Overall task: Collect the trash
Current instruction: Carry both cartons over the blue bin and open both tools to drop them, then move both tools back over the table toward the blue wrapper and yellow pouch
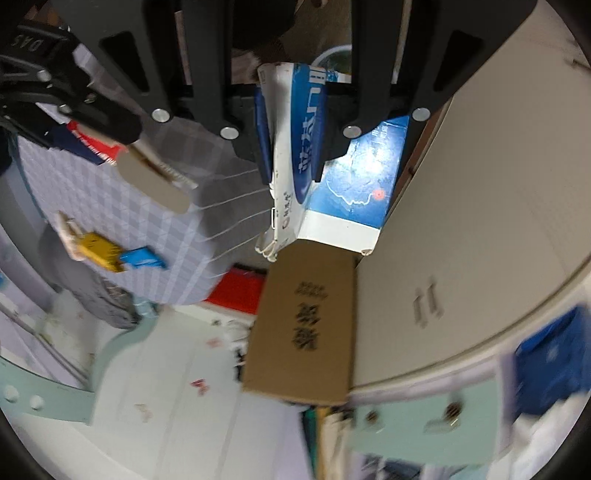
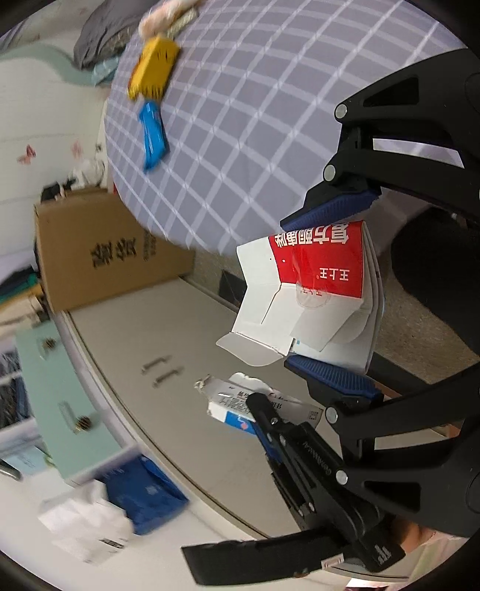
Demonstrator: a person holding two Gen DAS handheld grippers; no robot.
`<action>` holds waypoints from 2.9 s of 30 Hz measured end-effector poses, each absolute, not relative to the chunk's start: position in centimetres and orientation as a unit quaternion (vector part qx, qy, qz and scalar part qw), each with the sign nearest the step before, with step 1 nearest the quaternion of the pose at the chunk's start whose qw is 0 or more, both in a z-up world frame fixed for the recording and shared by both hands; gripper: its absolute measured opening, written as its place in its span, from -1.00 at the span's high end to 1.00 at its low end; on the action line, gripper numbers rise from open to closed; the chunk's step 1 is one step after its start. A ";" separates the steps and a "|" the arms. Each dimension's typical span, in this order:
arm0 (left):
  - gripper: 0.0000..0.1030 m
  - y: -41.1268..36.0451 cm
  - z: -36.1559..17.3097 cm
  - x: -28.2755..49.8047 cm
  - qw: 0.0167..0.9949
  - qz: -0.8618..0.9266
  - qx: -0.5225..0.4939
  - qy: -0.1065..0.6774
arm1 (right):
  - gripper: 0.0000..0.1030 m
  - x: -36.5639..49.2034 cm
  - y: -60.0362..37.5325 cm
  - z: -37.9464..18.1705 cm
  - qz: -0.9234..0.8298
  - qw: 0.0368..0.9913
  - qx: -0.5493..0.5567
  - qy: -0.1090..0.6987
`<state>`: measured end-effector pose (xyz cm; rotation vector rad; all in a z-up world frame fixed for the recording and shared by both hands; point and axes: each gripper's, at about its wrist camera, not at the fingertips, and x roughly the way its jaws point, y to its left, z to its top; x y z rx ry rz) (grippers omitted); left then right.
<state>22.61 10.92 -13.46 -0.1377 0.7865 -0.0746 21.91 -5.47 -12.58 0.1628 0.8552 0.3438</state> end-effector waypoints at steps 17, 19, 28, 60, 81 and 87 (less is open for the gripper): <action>0.52 16.7 -20.8 26.1 0.877 -0.009 -0.111 0.467 | -0.30 24.5 0.4 -16.8 0.177 0.877 0.050 0.444; 0.29 16.5 -21.2 26.7 0.872 -0.011 -0.112 0.477 | -0.30 24.8 0.4 -16.9 0.175 0.877 0.050 0.445; -0.29 18.1 -21.8 26.5 0.867 0.034 -0.135 0.478 | -0.31 25.4 0.7 -17.2 0.176 0.874 0.047 0.450; -0.51 23.1 -19.5 24.4 0.874 0.130 -0.153 0.443 | -0.59 26.8 4.2 -17.7 0.217 0.881 0.039 0.418; -0.51 17.8 -15.5 23.6 0.896 0.090 -0.124 0.417 | -0.71 24.1 -0.9 -13.1 0.195 0.905 0.072 0.370; -0.54 13.5 -13.3 23.9 0.908 0.055 -0.104 0.402 | -0.71 23.2 -5.8 -11.4 0.171 0.913 0.103 0.357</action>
